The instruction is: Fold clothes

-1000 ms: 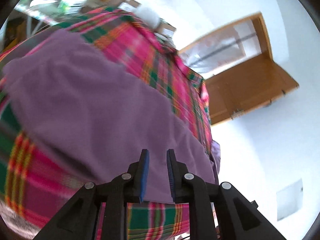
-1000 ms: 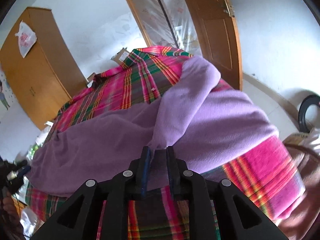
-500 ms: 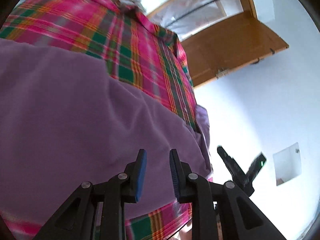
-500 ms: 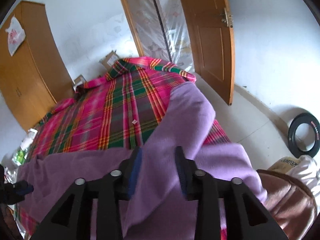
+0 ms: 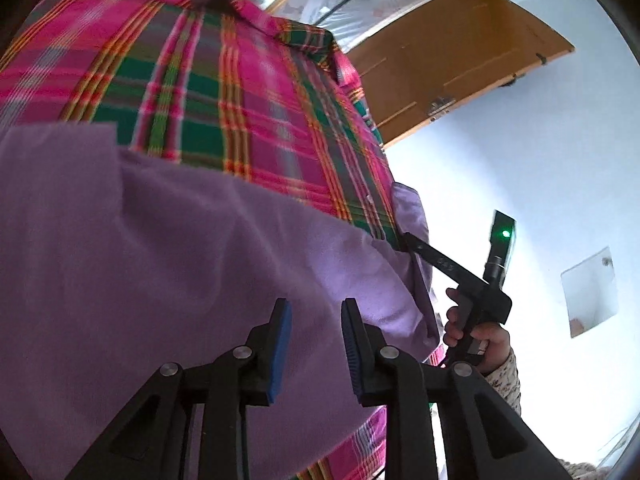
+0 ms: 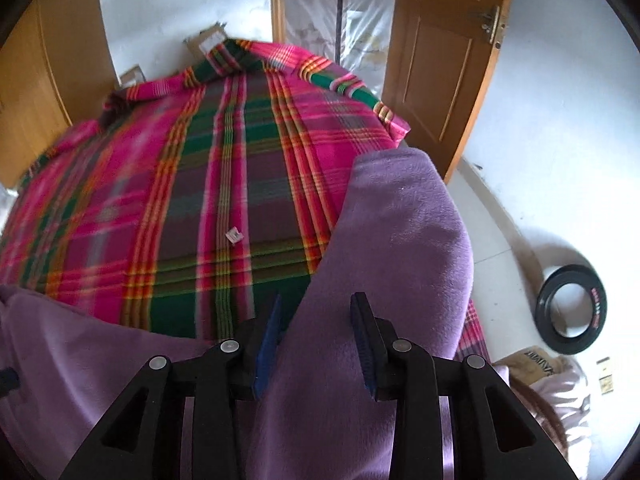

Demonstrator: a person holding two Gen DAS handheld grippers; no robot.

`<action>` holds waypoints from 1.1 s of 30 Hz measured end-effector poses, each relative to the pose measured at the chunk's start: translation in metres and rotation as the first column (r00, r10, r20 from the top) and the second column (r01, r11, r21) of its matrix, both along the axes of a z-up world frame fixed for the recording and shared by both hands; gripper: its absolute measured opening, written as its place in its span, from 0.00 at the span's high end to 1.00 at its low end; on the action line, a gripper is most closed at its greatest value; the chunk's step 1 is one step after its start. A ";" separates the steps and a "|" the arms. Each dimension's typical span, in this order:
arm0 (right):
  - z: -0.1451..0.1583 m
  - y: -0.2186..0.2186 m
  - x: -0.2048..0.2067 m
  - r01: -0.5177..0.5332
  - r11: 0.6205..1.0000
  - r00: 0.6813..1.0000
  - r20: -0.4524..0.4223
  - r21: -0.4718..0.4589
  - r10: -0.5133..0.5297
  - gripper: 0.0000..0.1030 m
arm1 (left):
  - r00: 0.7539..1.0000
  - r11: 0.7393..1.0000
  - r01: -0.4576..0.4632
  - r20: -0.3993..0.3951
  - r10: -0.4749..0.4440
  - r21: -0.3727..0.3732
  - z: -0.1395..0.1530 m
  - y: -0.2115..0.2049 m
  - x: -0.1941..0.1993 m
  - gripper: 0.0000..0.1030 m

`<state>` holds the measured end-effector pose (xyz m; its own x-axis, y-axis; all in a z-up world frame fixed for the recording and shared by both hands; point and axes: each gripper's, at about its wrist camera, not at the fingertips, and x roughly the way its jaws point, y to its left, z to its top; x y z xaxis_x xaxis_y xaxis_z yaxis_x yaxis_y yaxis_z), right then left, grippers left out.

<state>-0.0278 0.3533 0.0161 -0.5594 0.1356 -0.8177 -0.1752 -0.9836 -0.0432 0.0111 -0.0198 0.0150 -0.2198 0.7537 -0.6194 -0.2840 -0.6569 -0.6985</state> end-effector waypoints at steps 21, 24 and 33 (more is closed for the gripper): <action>0.003 0.023 0.011 0.093 0.996 0.994 -0.058 -0.011 -0.093 0.94 | 0.998 0.998 0.035 0.060 -0.032 -0.057 -0.014 0.021 0.003 0.75; 0.010 0.031 0.024 0.103 0.994 0.990 -0.094 -0.035 -0.105 0.94 | 0.998 0.997 0.038 0.060 -0.034 -0.065 -0.014 0.026 0.006 0.75; 0.022 0.068 0.078 0.188 0.970 0.962 -0.173 -0.152 -0.213 0.94 | 0.996 0.993 0.080 0.054 -0.075 -0.092 -0.013 0.051 0.009 0.75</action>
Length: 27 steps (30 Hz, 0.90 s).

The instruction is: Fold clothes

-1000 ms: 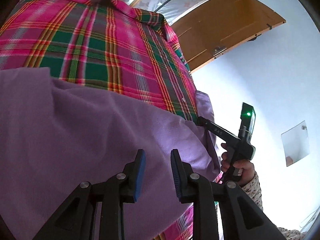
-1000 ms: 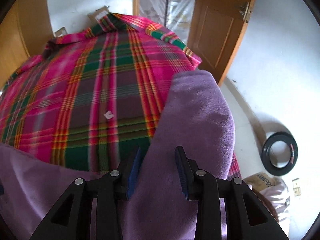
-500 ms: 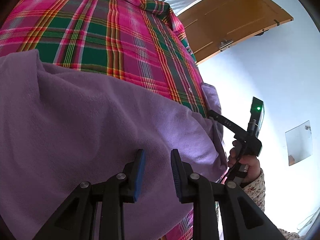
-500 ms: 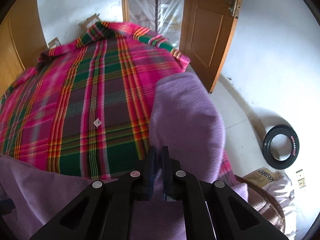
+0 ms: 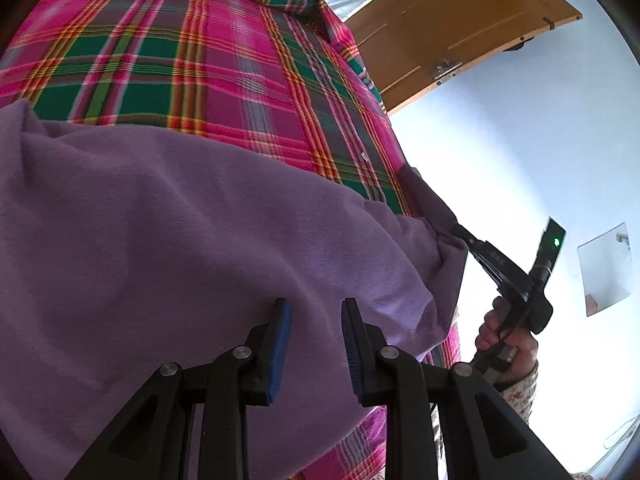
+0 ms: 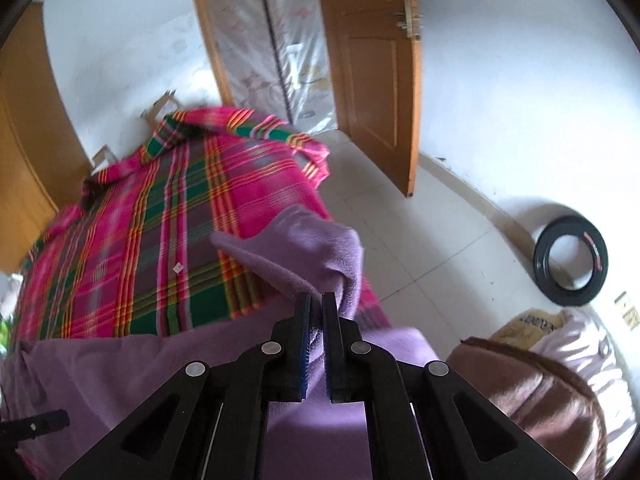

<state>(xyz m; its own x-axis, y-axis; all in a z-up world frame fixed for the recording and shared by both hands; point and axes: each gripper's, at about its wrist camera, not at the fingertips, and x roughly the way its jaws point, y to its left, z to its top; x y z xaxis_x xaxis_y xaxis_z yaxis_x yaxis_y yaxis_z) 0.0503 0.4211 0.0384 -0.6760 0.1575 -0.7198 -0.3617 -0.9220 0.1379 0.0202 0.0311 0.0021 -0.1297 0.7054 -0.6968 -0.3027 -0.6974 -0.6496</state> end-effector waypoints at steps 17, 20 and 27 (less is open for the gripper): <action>-0.023 0.037 0.059 0.070 0.987 0.995 -0.060 -0.144 -0.080 0.92 | 0.990 0.990 0.127 -0.045 -0.130 -0.056 0.012 0.058 -0.007 0.75; -0.029 0.037 0.062 0.058 0.979 0.995 -0.069 -0.194 -0.072 0.88 | 0.985 0.985 0.163 -0.042 -0.166 -0.058 0.017 0.078 -0.023 0.73; -0.035 0.035 0.053 0.046 0.987 0.997 -0.049 -0.156 -0.055 0.70 | 0.943 0.946 0.292 -0.120 -0.309 -0.144 0.026 0.137 -0.045 0.69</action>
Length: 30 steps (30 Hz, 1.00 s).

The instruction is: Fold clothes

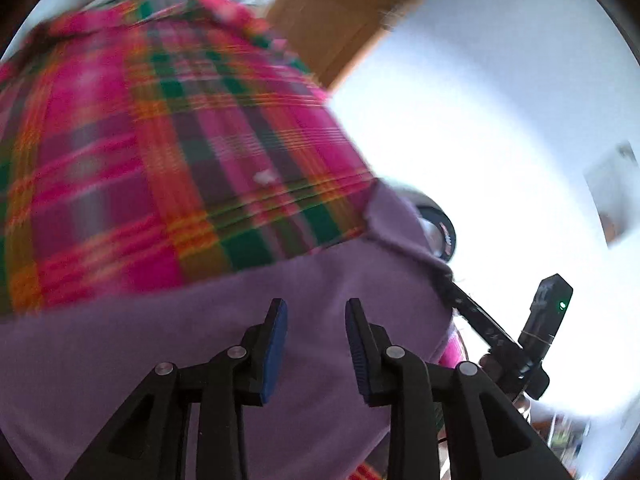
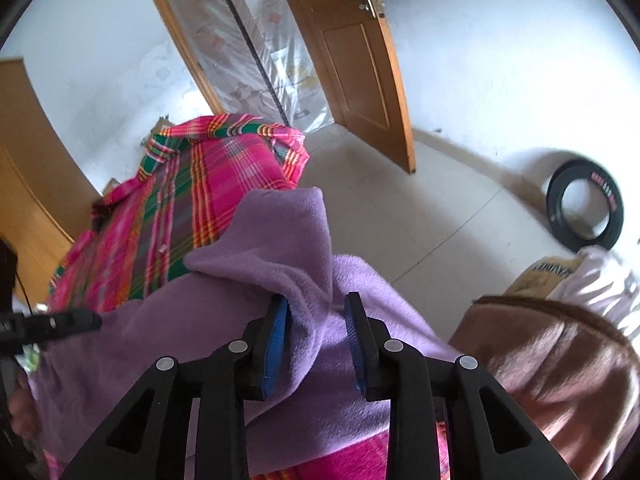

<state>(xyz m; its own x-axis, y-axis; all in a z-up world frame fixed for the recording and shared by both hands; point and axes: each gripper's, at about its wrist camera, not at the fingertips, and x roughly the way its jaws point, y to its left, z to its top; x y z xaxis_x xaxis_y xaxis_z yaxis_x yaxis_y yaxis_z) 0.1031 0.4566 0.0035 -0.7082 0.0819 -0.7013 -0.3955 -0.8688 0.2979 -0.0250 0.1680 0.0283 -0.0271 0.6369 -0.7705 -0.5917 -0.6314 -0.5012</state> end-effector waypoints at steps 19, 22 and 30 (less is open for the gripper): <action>-0.001 0.004 -0.020 -0.027 0.999 1.000 0.005 0.018 0.027 0.70 | 0.969 0.956 0.244 0.009 -0.245 -0.161 -0.026 0.092 -0.028 0.68; -0.002 0.007 -0.022 -0.018 1.000 1.000 0.002 0.006 0.018 0.70 | 0.964 0.949 0.257 -0.023 -0.266 -0.184 -0.025 0.099 -0.028 0.68; 0.001 0.015 -0.018 0.009 1.000 1.000 -0.028 -0.024 -0.009 0.90 | 0.952 0.941 0.297 -0.019 -0.304 -0.162 -0.026 0.114 -0.024 0.77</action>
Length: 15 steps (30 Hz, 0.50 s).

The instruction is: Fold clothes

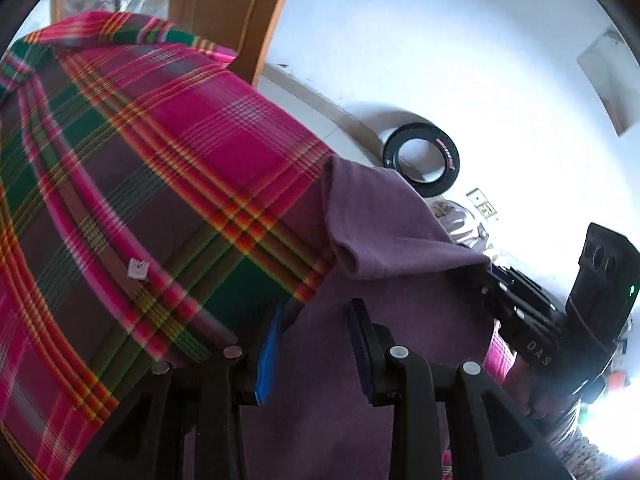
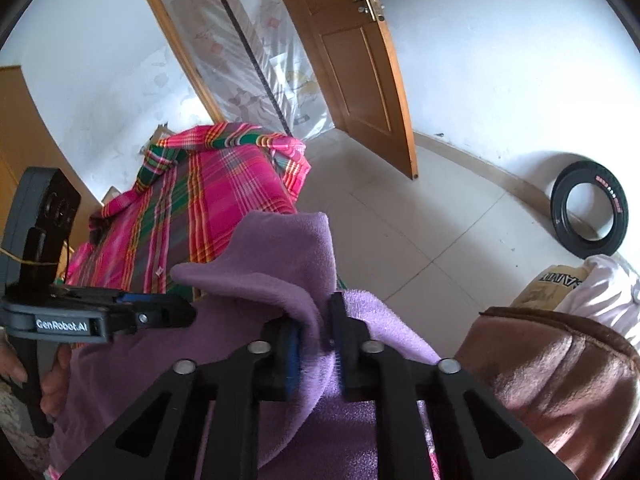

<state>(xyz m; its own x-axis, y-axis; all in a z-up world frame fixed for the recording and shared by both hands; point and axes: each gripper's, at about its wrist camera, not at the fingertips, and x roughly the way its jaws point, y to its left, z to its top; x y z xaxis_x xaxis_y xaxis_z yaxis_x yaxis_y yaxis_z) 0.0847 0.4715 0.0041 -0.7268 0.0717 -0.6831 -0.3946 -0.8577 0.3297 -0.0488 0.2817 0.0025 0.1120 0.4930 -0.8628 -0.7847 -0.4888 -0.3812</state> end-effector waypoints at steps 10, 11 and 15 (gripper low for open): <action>0.011 0.003 0.013 0.022 1.000 0.998 -0.067 -0.017 -0.023 0.93 | 0.999 0.996 -0.045 -0.011 0.046 0.079 0.015 0.013 0.007 0.97; 0.013 0.003 0.015 0.025 0.999 0.997 -0.075 -0.020 -0.027 0.93 | 0.999 0.995 -0.050 -0.010 0.051 0.092 0.019 0.013 0.008 0.97; 0.023 0.006 0.028 0.052 0.998 0.992 -0.114 -0.024 -0.054 0.93 | 0.999 0.989 -0.053 0.009 0.053 0.139 0.033 0.009 0.010 0.97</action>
